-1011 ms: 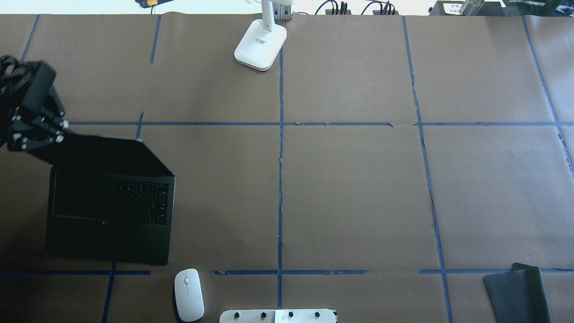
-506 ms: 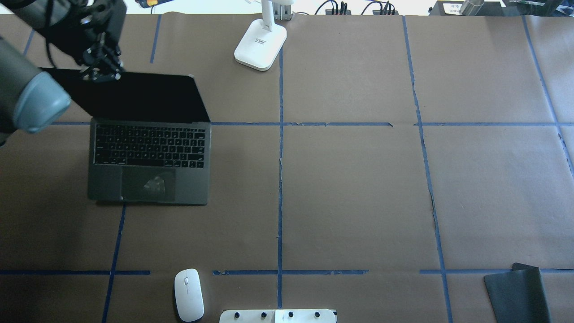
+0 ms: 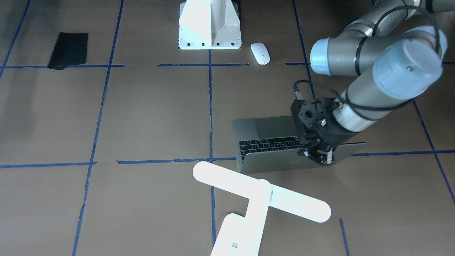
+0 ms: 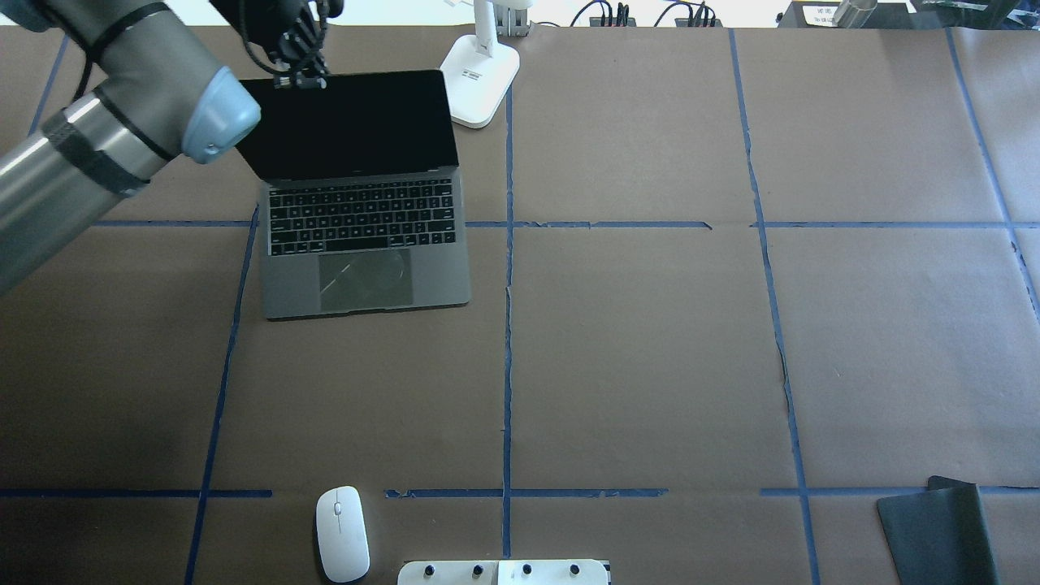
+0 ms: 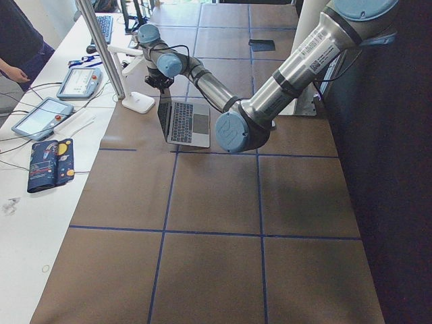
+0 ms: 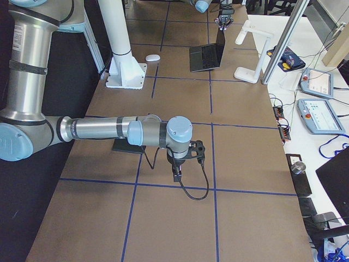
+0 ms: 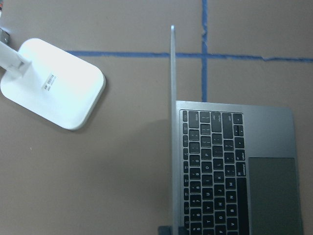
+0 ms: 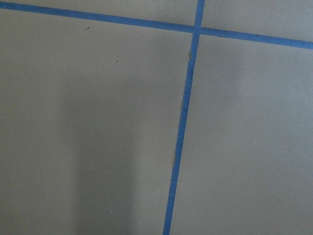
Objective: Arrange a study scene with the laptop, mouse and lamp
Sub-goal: 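Slide the laptop with the left gripper toward the white lamp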
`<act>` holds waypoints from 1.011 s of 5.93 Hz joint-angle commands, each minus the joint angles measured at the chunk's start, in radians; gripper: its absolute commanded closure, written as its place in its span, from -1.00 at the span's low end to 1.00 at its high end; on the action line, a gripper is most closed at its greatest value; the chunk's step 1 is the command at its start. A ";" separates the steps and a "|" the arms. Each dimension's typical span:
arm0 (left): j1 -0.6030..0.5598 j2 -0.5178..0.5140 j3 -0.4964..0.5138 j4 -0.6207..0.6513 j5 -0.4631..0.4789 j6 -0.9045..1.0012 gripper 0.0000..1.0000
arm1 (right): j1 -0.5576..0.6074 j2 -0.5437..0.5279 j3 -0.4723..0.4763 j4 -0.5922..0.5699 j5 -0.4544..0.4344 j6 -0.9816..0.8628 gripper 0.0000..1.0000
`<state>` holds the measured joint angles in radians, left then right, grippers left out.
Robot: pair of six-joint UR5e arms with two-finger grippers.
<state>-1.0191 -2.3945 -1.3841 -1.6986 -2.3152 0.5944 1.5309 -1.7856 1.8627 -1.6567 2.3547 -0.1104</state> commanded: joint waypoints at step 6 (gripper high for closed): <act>0.013 -0.025 0.065 -0.147 -0.001 -0.073 0.21 | 0.000 0.000 0.000 0.000 0.009 0.000 -1.00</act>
<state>-1.0033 -2.4193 -1.3150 -1.8406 -2.3159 0.5207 1.5305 -1.7855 1.8623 -1.6567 2.3628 -0.1105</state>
